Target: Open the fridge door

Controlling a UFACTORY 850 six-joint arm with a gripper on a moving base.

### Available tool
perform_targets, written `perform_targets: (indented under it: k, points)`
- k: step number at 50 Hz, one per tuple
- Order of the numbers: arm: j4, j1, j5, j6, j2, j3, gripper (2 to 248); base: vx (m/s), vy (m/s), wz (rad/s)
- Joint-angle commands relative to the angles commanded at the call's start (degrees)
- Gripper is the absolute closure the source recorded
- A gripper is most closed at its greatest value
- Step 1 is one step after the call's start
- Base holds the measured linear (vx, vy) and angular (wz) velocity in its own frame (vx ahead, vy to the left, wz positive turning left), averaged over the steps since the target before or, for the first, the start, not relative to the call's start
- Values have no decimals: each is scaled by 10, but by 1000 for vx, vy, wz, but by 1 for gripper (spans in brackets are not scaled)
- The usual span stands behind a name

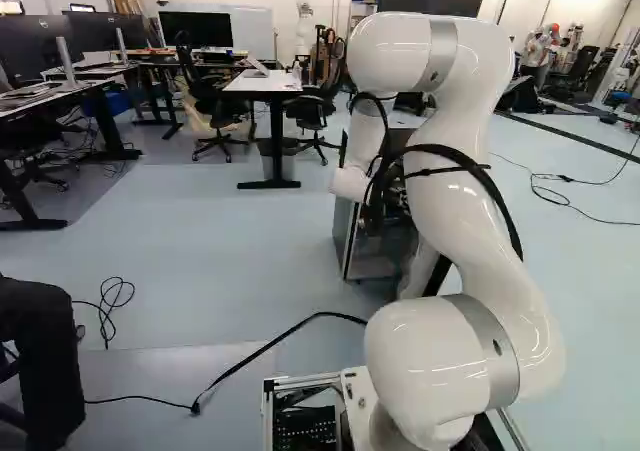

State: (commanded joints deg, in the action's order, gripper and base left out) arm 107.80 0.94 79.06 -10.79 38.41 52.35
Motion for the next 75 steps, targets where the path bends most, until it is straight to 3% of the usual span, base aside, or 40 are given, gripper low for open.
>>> perform_targets:
  k: [41, 58, 75]
  points:
    - [0, 118, 0, 0, 28, 69, 3, 0, 0, 0]
    - [-2, 126, 0, 0, 30, 74, 3, 0, 0, 0]
    - [-26, 126, 0, 0, 30, 74, 3, 0, 0, 0]
